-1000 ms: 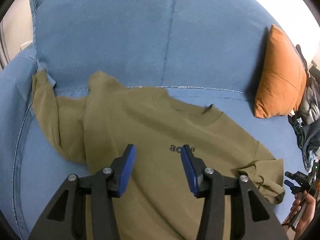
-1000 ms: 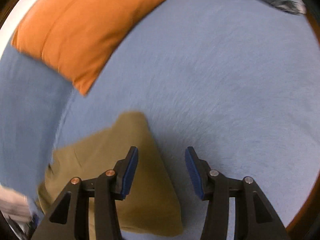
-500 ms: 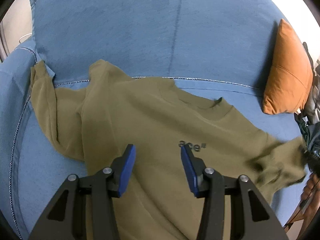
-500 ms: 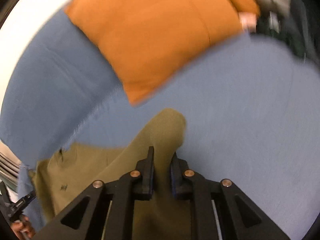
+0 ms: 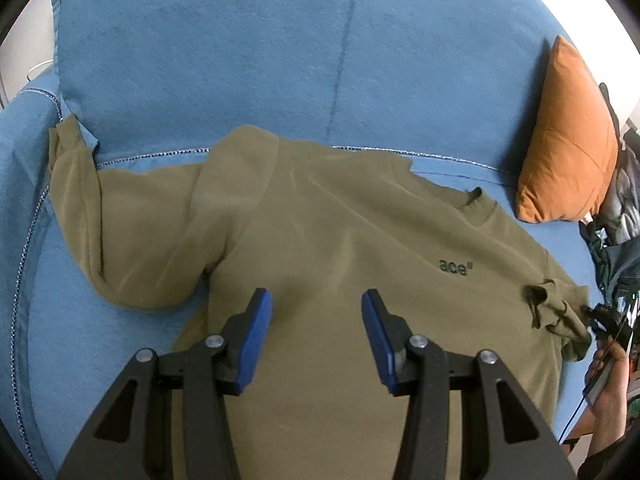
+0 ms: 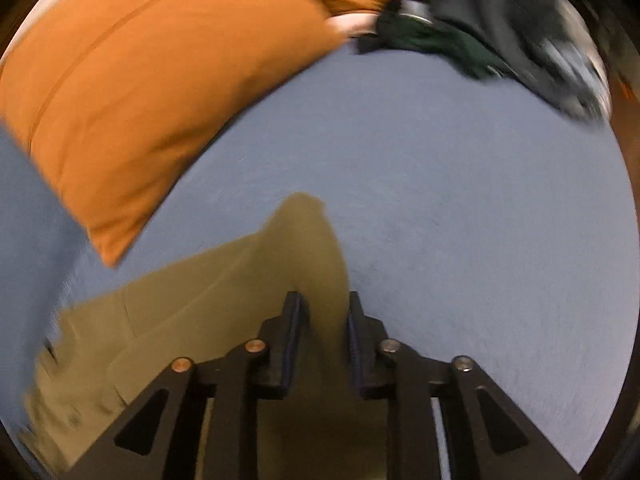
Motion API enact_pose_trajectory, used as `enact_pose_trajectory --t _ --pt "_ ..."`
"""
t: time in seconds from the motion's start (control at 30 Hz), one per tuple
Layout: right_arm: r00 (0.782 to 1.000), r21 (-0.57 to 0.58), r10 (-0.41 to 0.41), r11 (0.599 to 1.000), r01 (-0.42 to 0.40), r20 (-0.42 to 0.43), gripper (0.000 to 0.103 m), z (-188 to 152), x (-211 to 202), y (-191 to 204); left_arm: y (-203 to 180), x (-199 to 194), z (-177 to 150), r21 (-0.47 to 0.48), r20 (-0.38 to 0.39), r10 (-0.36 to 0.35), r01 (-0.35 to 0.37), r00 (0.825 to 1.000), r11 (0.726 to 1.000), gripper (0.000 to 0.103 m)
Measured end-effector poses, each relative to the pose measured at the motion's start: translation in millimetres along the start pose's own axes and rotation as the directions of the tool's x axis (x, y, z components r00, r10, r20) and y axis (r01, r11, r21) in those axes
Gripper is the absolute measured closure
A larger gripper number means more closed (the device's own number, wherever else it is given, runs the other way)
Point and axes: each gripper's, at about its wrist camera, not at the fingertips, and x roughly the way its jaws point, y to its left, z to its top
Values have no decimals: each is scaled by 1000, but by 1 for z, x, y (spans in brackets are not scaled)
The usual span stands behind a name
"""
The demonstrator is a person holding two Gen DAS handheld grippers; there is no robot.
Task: Fold clothes
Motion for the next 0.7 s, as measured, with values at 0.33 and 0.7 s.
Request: enact_pose_trajectory --t 0.33,0.7 --pt "965 1 259 966 -259 47 67 -18 -82 42 8 4 2 -39 -40 -34 32 999 999 58" --pt "897 -324 245 870 -371 -369 70 -134 -27 102 66 -42 -3 -163 -45 -88 80 995 983 58"
